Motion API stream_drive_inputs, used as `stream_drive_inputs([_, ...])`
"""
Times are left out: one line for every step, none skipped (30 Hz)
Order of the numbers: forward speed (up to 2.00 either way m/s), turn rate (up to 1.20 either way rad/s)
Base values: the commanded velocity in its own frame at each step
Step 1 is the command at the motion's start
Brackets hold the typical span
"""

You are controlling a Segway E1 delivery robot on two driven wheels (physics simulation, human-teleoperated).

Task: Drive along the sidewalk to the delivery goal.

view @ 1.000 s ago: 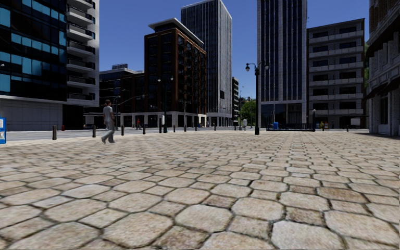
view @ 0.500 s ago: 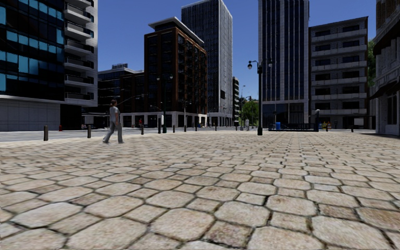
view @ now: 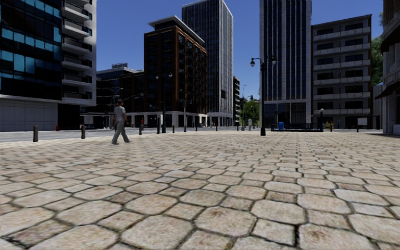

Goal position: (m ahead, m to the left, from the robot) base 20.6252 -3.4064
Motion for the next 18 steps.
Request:
stream_drive_inputs([1.35, 0.00])
stream_drive_inputs([1.35, 0.00])
stream_drive_inputs([1.37, 0.00])
stream_drive_inputs([1.43, 0.00])
stream_drive_inputs([1.48, 0.00])
stream_drive_inputs([1.48, 0.00])
stream_drive_inputs([1.58, 0.00])
stream_drive_inputs([1.71, 0.00])
stream_drive_inputs([1.71, 0.00])
stream_drive_inputs([1.81, 0.00])
stream_drive_inputs([1.90, 0.00])
stream_drive_inputs([2.00, 0.00])
stream_drive_inputs([2.00, 0.00])
stream_drive_inputs([2.00, 0.00])
stream_drive_inputs([2.00, 0.00])
stream_drive_inputs([2.00, 0.00])
stream_drive_inputs([2.00, 0.00])
stream_drive_inputs([2.00, 0.00])
